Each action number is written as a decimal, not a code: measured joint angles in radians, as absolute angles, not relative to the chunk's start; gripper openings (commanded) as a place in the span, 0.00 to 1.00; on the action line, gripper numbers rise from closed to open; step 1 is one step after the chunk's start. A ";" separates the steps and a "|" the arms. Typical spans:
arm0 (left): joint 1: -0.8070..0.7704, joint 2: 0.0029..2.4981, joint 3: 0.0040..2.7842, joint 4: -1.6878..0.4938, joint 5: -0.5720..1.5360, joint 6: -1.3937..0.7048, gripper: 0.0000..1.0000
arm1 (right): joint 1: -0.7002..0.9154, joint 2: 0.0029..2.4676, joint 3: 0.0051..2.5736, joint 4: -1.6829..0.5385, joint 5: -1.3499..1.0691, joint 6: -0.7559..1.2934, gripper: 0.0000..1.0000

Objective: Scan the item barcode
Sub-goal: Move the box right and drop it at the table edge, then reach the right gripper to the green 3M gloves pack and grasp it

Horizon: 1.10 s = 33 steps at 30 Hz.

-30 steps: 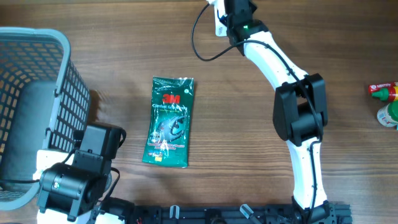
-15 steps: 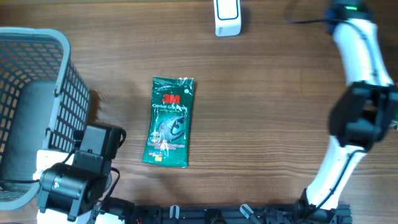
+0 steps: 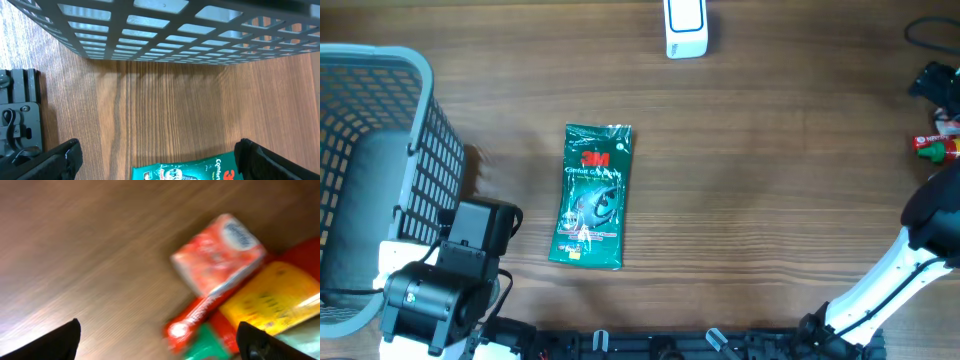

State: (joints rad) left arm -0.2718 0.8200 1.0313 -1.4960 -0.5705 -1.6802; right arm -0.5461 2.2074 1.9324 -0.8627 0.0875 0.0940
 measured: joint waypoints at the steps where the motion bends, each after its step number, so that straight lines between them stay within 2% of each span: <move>1: -0.272 0.820 1.031 -1.496 -0.570 -1.680 1.00 | -0.533 2.166 1.933 -0.896 -0.001 0.135 1.00; 6: -0.272 0.820 1.031 -1.496 -0.570 -1.680 1.00 | -0.393 2.016 1.956 -1.098 -0.369 0.213 1.00; 9: -0.272 0.820 1.031 -1.497 -0.570 -1.680 1.00 | -0.170 2.006 1.931 -1.114 -0.451 0.221 1.00; 14: -0.272 0.820 1.031 -1.496 -0.570 -1.680 1.00 | 0.282 2.041 1.800 -1.028 -0.425 0.236 1.00; 17: -0.272 0.820 1.031 -1.496 -0.570 -1.680 1.00 | 0.526 2.091 1.740 -1.004 -0.357 0.311 1.00; 22: -0.272 0.820 1.031 -1.497 -0.570 -1.680 1.00 | 0.730 2.155 1.729 -0.989 -0.206 0.484 1.00; 26: -0.272 0.820 1.031 -1.496 -0.570 -1.680 1.00 | 0.804 2.231 1.729 -0.956 -0.169 0.573 1.00; 27: -0.272 0.820 1.031 -1.496 -0.570 -1.680 1.00 | 0.816 2.251 1.728 -0.954 -0.165 0.583 0.95; 28: -0.272 0.820 1.031 -1.496 -0.570 -1.680 1.00 | 0.830 2.257 1.735 -0.954 -0.155 0.597 0.79; 29: -0.272 0.820 1.031 -1.497 -0.571 -1.680 1.00 | 0.841 2.261 1.738 -0.957 -0.146 0.612 0.38; 30: -0.272 0.820 1.031 -1.497 -0.570 -1.680 1.00 | 0.851 2.265 1.740 -0.972 -0.139 0.630 0.05; 33: -0.272 0.820 1.031 -1.496 -0.570 -1.680 1.00 | 0.867 2.279 1.748 -1.031 -0.124 0.682 0.04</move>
